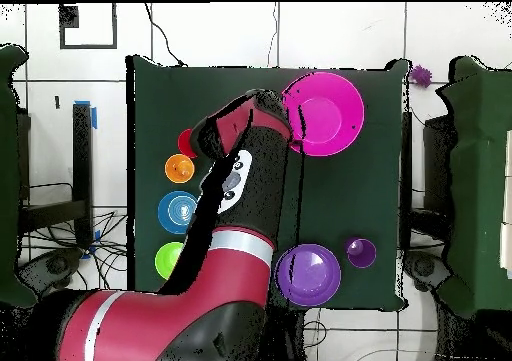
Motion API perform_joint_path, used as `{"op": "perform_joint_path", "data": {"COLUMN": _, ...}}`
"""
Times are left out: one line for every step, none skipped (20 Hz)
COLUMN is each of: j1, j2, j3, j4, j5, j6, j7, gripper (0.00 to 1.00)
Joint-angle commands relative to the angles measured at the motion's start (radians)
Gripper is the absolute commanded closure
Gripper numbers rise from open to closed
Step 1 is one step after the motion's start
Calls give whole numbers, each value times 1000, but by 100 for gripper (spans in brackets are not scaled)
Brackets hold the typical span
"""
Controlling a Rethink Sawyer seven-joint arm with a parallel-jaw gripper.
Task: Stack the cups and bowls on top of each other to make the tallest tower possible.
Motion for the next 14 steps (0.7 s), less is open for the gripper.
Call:
{"op": "perform_joint_path", "data": {"j1": -25, "j2": 6, "j3": 119, "j4": 48, "j5": -37, "j6": -43, "j7": -154, "gripper": 100}}
{"op": "perform_joint_path", "data": {"j1": -24, "j2": 4, "j3": 118, "j4": 48, "j5": -38, "j6": -40, "j7": -157, "gripper": 100}}
{"op": "perform_joint_path", "data": {"j1": -24, "j2": 8, "j3": 118, "j4": 39, "j5": -41, "j6": -40, "j7": -162, "gripper": 100}}
{"op": "perform_joint_path", "data": {"j1": -23, "j2": 12, "j3": 116, "j4": 35, "j5": -46, "j6": -43, "j7": -165, "gripper": 100}}
{"op": "perform_joint_path", "data": {"j1": -25, "j2": 13, "j3": 116, "j4": 29, "j5": -49, "j6": -43, "j7": -171, "gripper": 100}}
{"op": "perform_joint_path", "data": {"j1": -26, "j2": 15, "j3": 117, "j4": 28, "j5": -52, "j6": -49, "j7": -173, "gripper": 100}}
{"op": "perform_joint_path", "data": {"j1": -30, "j2": 14, "j3": 117, "j4": 29, "j5": -54, "j6": -55, "j7": -178, "gripper": 100}}
{"op": "perform_joint_path", "data": {"j1": -32, "j2": 15, "j3": 117, "j4": 29, "j5": -55, "j6": -59, "j7": -177, "gripper": 100}}
{"op": "perform_joint_path", "data": {"j1": -36, "j2": 15, "j3": 119, "j4": 27, "j5": -55, "j6": -64, "j7": -178, "gripper": 100}}
{"op": "perform_joint_path", "data": {"j1": -40, "j2": 17, "j3": 121, "j4": 25, "j5": -56, "j6": -67, "j7": -183, "gripper": 100}}
{"op": "perform_joint_path", "data": {"j1": -44, "j2": 20, "j3": 125, "j4": 18, "j5": -58, "j6": -69, "j7": -193, "gripper": 100}}
{"op": "perform_joint_path", "data": {"j1": -47, "j2": 22, "j3": 127, "j4": 15, "j5": -61, "j6": -73, "j7": -199, "gripper": 100}}
{"op": "perform_joint_path", "data": {"j1": -51, "j2": 25, "j3": 130, "j4": 11, "j5": -61, "j6": -76, "j7": -203, "gripper": 100}}
{"op": "perform_joint_path", "data": {"j1": -55, "j2": 25, "j3": 133, "j4": 9, "j5": -62, "j6": -79, "j7": -207, "gripper": 100}}
